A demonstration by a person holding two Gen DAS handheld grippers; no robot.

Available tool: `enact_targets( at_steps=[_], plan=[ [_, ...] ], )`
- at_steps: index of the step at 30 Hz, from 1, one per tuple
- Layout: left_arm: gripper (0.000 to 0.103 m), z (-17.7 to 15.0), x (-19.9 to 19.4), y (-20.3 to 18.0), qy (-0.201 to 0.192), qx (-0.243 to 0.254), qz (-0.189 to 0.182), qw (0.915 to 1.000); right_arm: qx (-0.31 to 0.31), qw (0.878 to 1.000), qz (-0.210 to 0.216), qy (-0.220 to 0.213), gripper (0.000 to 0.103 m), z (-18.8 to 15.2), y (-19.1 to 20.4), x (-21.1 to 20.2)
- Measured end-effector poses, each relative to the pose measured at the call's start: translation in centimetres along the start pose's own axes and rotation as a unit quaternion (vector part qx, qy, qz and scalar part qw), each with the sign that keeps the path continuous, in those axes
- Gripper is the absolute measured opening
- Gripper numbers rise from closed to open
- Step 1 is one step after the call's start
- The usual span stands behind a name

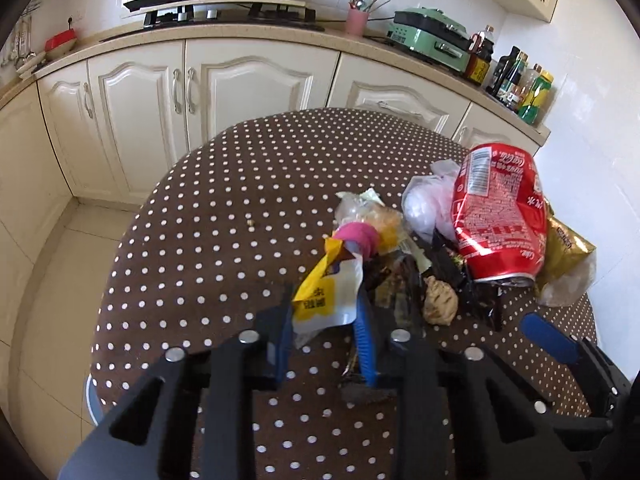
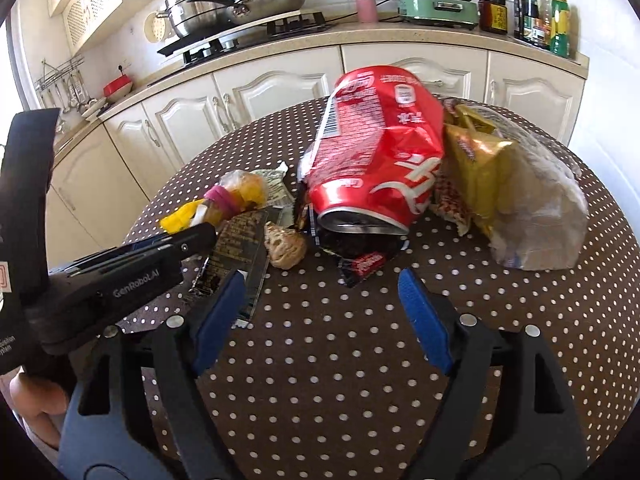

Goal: Collect trash
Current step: 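Grasp the yellow-pink plastic bag with the left tool while the right grasps the dark snack package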

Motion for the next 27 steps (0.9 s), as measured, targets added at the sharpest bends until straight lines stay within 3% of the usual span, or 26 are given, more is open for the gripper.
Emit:
enact_targets(
  at_steps=[2, 12, 18, 19, 21, 24, 27],
  plan=[
    [0.009, -0.2, -0.5, 0.5, -0.005, -0.004, -0.002, 1.0, -0.009, 1.0, 0.0, 0.003, 0.078, 0.1, 0.6, 0.2],
    [0.008, -0.9, -6.6, 5.0, -0.069, -0.034, 0.014, 0.997, -0.048, 0.998, 0.023, 0.042, 0.078, 0.6, 5.8, 2.7],
    [0.007, -1.4, -8.3, 7.4, -0.076, -0.05, 0.013, 0.9957, -0.052, 0.997, -0.014, 0.063, 0.077, 1.8, 7.2, 5.1],
    [0.007, -1.5, -8.3, 7.8, -0.074, -0.053, 0.012, 0.9958, -0.053, 0.996, -0.024, 0.071, 0.073, 1.9, 7.1, 5.7],
    [0.007, -1.7, -8.5, 8.3, -0.071, -0.057, 0.008, 0.9958, -0.056, 0.995, -0.037, 0.07, 0.05, 2.2, 6.9, 5.8],
    [0.007, -2.2, -9.2, 9.0, -0.072, -0.063, 0.006, 0.9954, -0.067, 0.995, -0.043, 0.065, 0.036, 2.2, 7.0, 5.9],
    [0.007, -2.7, -10.2, 9.7, -0.077, -0.063, 0.006, 0.995, -0.078, 0.995, -0.034, 0.058, 0.031, 2.1, 7.8, 5.4]
  ],
)
Point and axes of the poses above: each gripper's, at about its wrist camera, not at the fingertips, and x roughly the way its jaws point, y to its left, z to its top, the point moved 6 cm from there along x, roughly the way its jaws point, and after that the axes turned 11 degrees about -x, right-handed, at the moved point
